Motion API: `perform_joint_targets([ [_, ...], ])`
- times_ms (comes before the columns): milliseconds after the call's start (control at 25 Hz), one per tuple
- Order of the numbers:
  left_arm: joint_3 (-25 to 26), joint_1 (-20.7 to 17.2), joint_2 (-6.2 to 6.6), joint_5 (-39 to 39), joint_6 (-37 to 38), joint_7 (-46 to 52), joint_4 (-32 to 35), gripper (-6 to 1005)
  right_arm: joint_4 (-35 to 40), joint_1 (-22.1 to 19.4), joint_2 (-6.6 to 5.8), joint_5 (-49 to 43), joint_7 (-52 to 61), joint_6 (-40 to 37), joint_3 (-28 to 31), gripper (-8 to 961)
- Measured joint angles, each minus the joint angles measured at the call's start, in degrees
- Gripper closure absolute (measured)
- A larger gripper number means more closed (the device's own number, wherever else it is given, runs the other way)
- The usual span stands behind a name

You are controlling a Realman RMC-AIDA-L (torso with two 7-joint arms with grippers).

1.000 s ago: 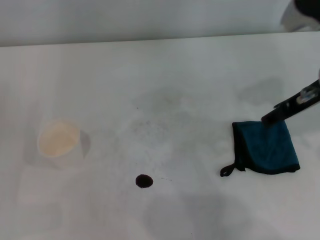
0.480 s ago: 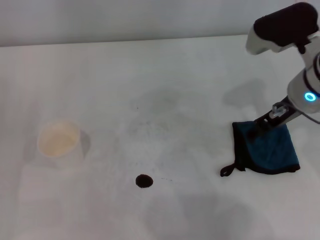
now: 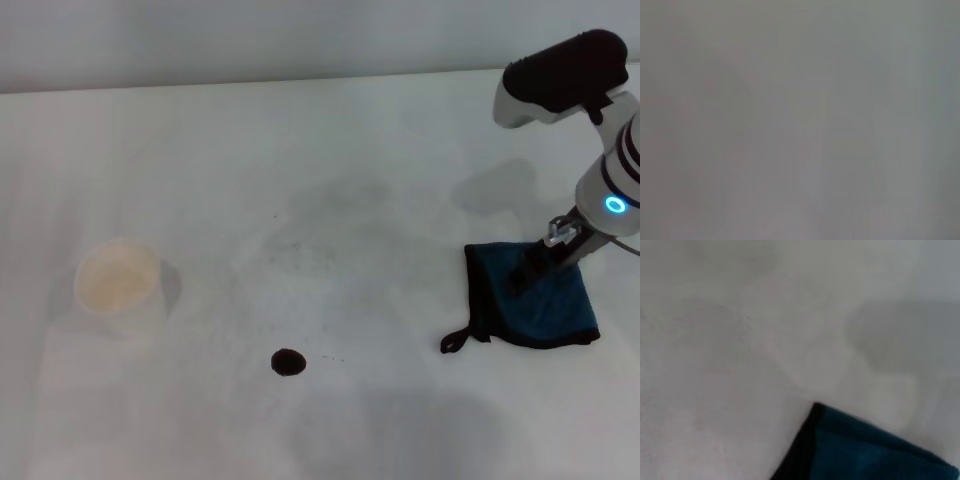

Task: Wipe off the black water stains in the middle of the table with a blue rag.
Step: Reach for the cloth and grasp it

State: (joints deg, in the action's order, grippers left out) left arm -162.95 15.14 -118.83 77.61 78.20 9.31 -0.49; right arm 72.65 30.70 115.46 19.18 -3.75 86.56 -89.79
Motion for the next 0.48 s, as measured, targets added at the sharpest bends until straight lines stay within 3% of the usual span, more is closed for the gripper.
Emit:
perform_joint_targets([
  [480, 0.0, 0.6, 0.0, 0.8, -0.4, 0.0, -0.5, 120, -4.1, 2.3, 0.21, -0.7, 1.3, -1.6, -2.2, 203],
])
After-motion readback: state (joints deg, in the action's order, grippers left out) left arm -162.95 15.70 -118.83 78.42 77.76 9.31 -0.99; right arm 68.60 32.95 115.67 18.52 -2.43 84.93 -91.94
